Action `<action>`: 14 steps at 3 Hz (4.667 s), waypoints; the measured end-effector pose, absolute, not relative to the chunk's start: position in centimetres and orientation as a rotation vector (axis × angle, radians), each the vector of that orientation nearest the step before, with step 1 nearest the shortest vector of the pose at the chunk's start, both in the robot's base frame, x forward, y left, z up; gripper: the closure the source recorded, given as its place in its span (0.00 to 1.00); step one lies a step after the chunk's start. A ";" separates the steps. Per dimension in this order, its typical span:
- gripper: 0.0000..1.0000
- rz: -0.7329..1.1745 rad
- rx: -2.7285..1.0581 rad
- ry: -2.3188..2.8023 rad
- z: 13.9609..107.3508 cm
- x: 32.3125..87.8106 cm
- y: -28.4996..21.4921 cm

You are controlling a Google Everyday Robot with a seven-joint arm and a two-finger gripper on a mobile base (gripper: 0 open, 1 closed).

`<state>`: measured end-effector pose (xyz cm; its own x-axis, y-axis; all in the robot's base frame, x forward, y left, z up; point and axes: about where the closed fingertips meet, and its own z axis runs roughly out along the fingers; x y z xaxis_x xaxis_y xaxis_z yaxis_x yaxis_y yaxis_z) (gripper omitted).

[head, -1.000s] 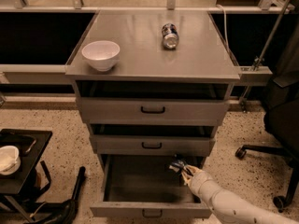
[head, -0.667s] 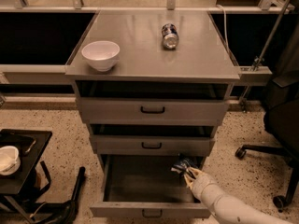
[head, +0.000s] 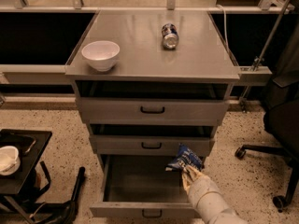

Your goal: Pick blue chip bag from bottom drawer and place on counter

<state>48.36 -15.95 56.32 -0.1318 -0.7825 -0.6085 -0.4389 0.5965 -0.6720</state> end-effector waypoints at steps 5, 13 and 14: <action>1.00 -0.664 -0.967 1.546 79.9 53.5 -14.6; 1.00 -0.683 -0.904 1.298 92.9 74.0 -12.8; 0.81 -0.683 -0.904 1.298 92.9 74.0 -12.8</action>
Offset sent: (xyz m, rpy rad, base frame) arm -0.0235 0.0837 0.2280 -0.2352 -0.3743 0.0887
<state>73.96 -12.83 92.85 0.1654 -0.8470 -0.5052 -0.0639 0.5019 -0.8625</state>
